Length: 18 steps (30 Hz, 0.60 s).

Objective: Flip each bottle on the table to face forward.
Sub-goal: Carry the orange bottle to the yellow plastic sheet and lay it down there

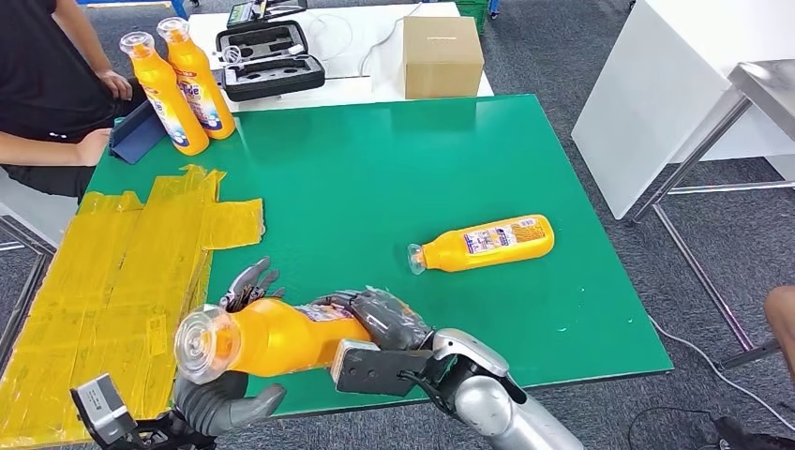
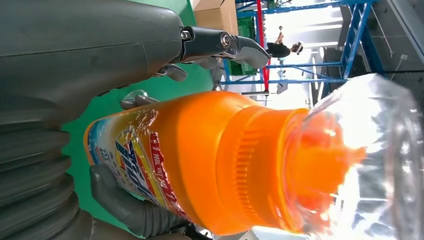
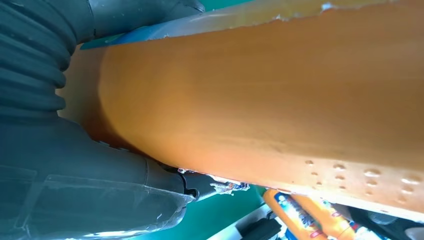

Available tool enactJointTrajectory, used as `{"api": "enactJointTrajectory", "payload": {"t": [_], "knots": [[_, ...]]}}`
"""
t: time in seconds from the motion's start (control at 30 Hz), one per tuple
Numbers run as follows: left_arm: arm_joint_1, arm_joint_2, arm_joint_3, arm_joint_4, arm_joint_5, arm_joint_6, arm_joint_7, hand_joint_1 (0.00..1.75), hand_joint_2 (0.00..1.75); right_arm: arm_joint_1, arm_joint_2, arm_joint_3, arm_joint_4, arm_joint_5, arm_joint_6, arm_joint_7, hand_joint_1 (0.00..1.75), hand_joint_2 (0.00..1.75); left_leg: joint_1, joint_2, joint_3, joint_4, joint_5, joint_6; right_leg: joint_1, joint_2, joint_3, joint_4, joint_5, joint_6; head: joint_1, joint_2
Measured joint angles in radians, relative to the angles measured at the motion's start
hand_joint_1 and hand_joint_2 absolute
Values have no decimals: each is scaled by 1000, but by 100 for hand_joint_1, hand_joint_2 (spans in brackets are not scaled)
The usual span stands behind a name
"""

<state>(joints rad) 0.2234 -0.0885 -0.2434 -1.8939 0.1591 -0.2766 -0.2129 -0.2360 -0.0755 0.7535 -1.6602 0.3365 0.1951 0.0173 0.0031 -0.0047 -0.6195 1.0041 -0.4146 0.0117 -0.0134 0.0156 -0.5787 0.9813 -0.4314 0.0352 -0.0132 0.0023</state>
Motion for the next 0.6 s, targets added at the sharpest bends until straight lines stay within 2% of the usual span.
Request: {"api": "enactJointTrajectory", "payload": {"t": [0.4,0.6], "knots": [[-1,-1,-2,1,-19,3,-2,0,175,-28,0,31,-9,-52,6,11,175,175,0,0,0,0,0,0,0,0,0,0,0,0,0,0],[-9,-3,-9,1,-29,12,0,0,175,-34,27,67,-9,-63,33,12,175,175,0,0,0,0,0,0,0,0,0,0,0,0,0,0]]}}
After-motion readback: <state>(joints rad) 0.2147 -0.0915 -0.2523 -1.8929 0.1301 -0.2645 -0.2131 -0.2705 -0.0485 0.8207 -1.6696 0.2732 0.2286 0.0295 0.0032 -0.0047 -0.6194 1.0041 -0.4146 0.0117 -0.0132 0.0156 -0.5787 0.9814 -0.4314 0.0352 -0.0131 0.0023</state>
